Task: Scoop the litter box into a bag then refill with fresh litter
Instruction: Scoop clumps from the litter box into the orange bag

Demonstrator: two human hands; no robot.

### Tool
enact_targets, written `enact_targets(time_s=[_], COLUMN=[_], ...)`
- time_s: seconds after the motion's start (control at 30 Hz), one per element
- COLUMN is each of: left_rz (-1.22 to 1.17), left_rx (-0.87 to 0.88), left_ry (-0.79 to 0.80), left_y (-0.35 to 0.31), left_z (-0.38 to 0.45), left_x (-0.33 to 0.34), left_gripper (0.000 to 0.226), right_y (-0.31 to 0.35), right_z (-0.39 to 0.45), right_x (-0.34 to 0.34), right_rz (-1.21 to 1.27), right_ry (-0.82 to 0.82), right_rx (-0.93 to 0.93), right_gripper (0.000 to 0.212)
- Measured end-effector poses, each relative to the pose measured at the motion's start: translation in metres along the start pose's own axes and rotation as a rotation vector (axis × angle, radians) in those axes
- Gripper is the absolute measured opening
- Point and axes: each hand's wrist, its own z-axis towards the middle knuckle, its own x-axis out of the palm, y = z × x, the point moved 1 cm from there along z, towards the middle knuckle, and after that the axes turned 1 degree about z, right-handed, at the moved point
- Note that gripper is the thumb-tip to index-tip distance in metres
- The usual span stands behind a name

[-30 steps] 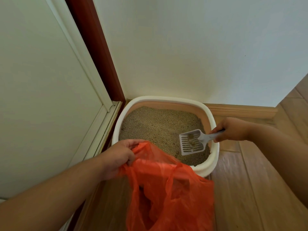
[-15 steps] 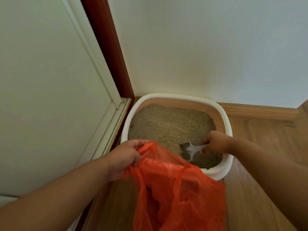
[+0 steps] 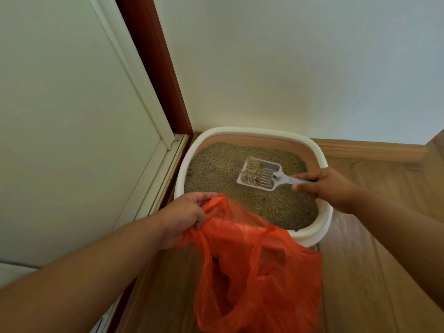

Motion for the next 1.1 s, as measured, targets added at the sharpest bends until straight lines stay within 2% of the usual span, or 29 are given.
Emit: enact_targets(time_s=[0.73,0.97,1.1], left_rz=[0.024,-0.014,-0.068], left_rx=[0.004,-0.011,0.006], left_ry=[0.059,0.085,0.085], left_y=[0.0,-0.003,-0.007], left_z=[0.011,0.002,-0.002], left_x=[0.008,0.004,0.001], left_gripper=[0.091,0.089,0.087], right_y=[0.029,0.06,0.092], right_z=[-0.038,-0.046,-0.058], right_x=[-0.027,-0.026,-0.016], right_rz=[-0.004,-0.038,-0.279], right_ry=[-0.03,0.127,0.339], right_rx=[-0.065,-0.056,-0.054], right_gripper=[0.026,0.029,0.026])
